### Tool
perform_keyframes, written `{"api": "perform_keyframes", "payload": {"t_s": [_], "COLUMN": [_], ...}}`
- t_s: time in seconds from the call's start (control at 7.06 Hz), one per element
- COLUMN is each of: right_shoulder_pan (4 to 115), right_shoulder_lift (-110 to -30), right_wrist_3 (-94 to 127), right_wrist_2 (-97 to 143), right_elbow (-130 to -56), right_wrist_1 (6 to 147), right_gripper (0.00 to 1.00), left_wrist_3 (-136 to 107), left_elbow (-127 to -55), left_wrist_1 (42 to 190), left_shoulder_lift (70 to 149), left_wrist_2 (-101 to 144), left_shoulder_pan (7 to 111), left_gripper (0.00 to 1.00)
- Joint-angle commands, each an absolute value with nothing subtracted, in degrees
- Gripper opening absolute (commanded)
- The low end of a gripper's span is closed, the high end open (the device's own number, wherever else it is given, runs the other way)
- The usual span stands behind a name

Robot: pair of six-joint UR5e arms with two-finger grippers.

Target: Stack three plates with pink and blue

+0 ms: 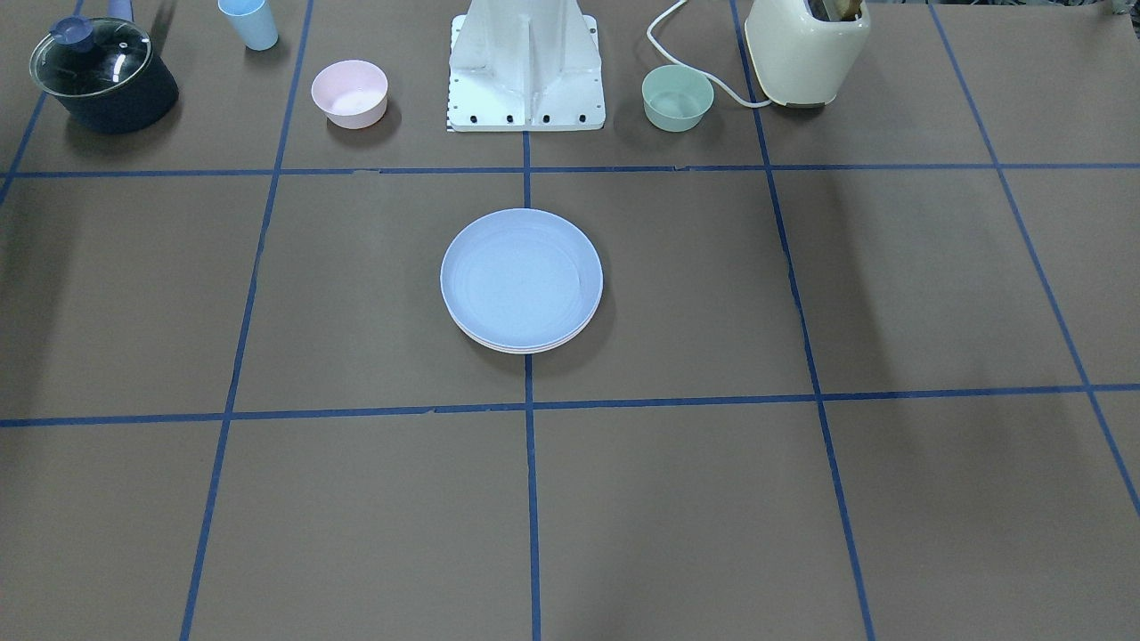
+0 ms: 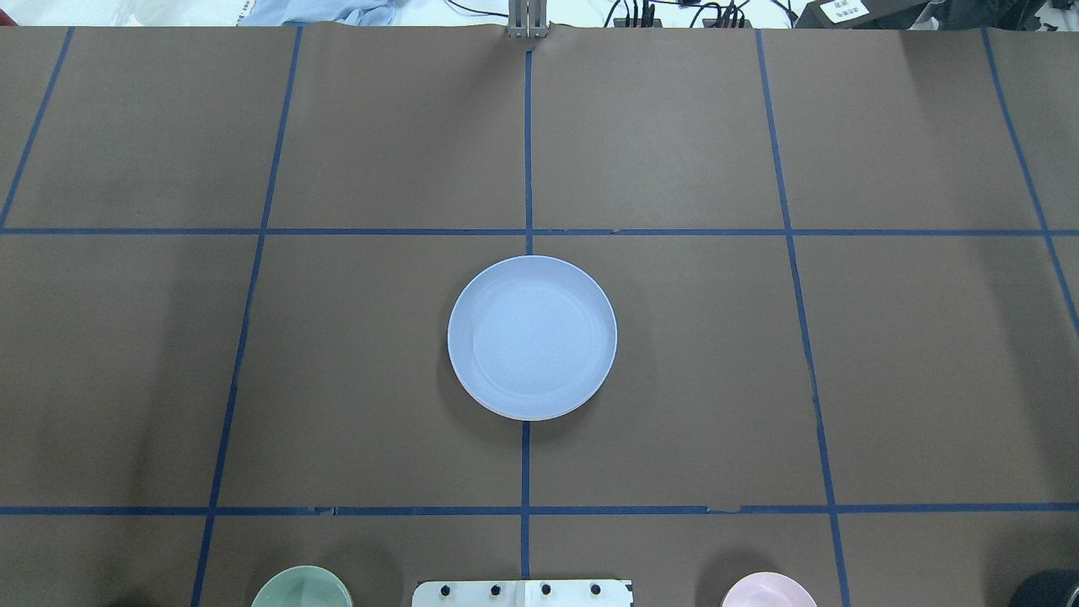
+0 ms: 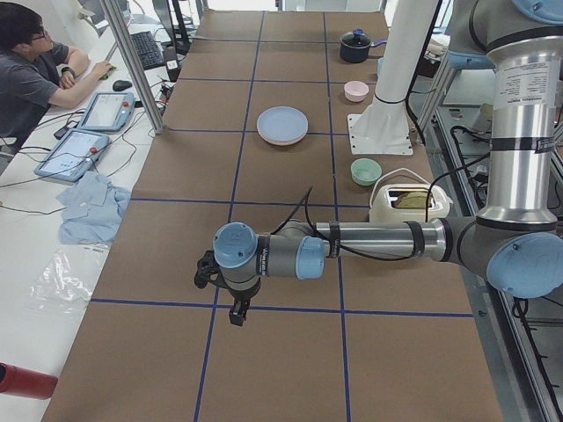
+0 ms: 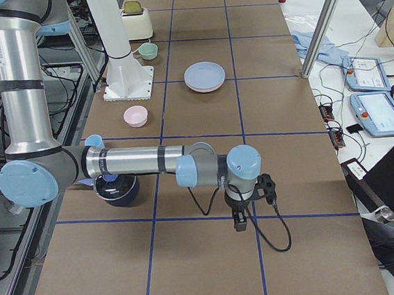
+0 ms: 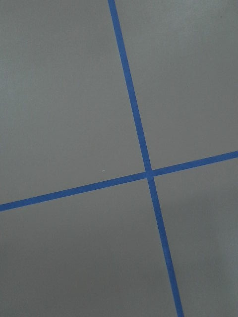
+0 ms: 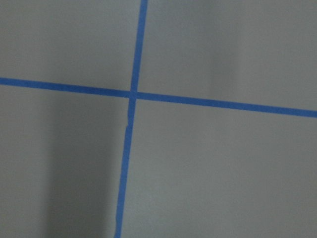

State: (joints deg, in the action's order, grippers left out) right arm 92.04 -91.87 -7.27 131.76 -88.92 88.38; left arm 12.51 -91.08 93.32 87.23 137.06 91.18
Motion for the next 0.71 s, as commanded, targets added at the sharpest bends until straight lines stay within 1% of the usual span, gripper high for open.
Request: {"api": "perform_keyframes", "payload": {"t_s": [0.0, 0.14, 0.57], "right_shoulder_pan": [93.4, 93.2, 92.7], "right_shoulder_lift": [-95.7, -95.0, -95.5], "right_wrist_3": [-5.8, -2.7, -2.4], "right_wrist_2": [131.8, 131.6, 132.2], "right_elbow": [-92.0, -93.1, -93.4], "right_wrist_1": [84.6, 85.6, 85.3], "right_gripper": [1.0, 1.0, 1.0], "left_wrist_3": [12.6, 12.5, 12.4], "left_elbow": [-91.1, -91.1, -91.1], "left_wrist_1": [93.3, 93.3, 93.3], "left_shoulder_lift": [86.8, 86.7, 86.7], "left_wrist_2": [136.9, 136.9, 137.0], "left_shoulder_pan": [91.1, 91.2, 91.2], "left_gripper": [1.0, 1.0, 1.0]}}
